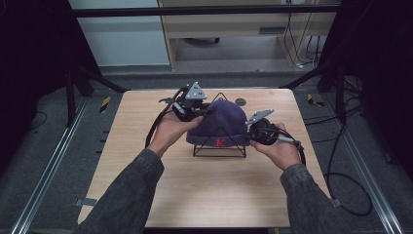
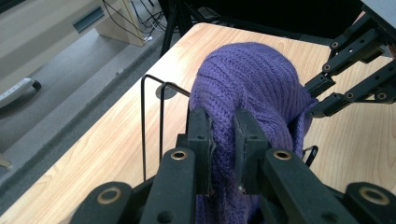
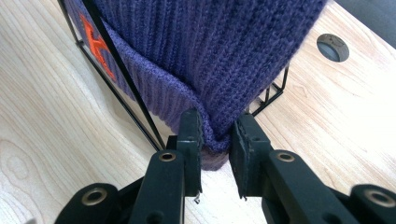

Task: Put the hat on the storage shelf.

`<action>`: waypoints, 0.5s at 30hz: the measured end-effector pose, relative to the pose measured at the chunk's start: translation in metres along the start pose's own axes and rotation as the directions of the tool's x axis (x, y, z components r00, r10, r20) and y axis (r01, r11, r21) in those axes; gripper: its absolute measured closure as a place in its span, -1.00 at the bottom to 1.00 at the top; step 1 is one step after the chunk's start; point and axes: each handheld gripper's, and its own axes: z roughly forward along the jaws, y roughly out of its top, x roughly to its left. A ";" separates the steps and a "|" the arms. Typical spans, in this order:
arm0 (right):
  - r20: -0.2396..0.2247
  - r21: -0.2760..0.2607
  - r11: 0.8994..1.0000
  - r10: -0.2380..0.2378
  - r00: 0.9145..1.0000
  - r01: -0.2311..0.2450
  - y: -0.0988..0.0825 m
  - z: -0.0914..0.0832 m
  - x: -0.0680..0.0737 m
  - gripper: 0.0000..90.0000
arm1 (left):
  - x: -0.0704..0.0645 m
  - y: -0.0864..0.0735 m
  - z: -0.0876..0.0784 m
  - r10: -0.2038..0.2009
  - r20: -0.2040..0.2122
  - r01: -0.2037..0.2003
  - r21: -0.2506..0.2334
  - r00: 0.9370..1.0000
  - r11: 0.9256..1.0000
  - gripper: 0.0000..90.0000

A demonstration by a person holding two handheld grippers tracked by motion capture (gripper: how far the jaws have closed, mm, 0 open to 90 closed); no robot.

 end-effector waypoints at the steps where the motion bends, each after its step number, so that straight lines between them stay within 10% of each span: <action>1: -0.004 0.001 1.000 0.002 1.000 -0.002 0.000 0.000 0.000 0.66 | 0.000 -0.001 0.000 0.003 0.001 -0.003 0.005 1.000 1.000 0.75; 15: -0.017 0.022 1.000 0.019 1.000 -0.019 -0.009 0.010 0.003 0.63 | -0.005 -0.012 0.006 -0.001 0.010 0.001 0.016 1.000 1.000 0.75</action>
